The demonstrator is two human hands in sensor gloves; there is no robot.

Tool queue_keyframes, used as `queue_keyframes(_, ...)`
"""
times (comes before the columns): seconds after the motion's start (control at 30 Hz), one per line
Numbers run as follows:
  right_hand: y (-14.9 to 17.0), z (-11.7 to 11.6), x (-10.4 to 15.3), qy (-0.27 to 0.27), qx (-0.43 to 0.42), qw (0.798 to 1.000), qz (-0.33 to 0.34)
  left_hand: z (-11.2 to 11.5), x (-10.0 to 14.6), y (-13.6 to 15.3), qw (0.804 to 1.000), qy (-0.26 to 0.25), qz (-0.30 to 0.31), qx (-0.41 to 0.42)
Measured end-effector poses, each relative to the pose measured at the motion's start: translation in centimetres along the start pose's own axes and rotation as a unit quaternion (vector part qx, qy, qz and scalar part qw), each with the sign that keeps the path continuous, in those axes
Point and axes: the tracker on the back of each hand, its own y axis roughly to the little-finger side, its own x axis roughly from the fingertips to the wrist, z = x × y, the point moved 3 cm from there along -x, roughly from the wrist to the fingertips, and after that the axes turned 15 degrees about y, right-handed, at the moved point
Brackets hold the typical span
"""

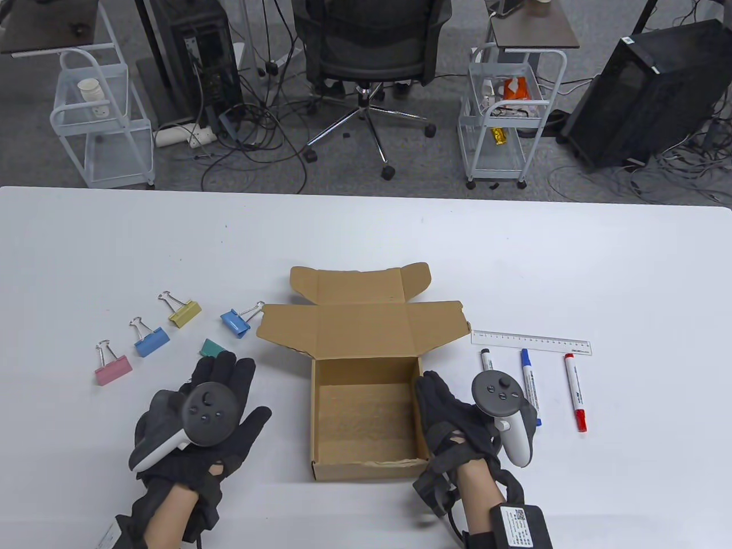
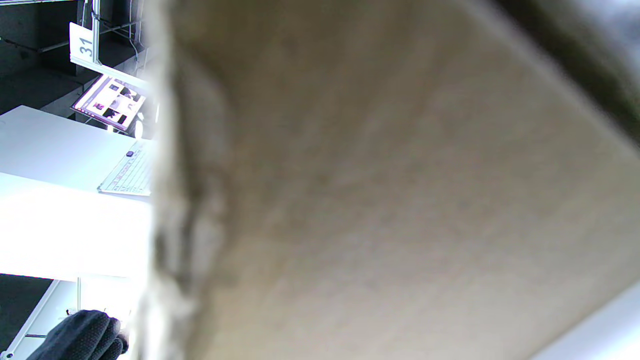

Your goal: Open four flaps of mailer box and unpack office supplies

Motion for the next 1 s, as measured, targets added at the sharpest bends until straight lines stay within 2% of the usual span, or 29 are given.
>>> queue_keyframes(0.27,0.0,0.0,0.0,0.0,-0.002,1.0,0.0,1.4,-0.1,-1.0,0.999,-0.01,-0.009,-0.04)
queue_keyframes(0.5,0.0,0.0,0.0,0.0,-0.003,1.0,0.0,3.2,-0.6,-1.3,0.996,0.014,-0.037,-0.085)
queue_keyframes(1.0,0.1,0.2,0.1,0.002,-0.016,1.0,0.003,3.9,-1.2,-1.3,0.995,0.038,-0.03,-0.086)
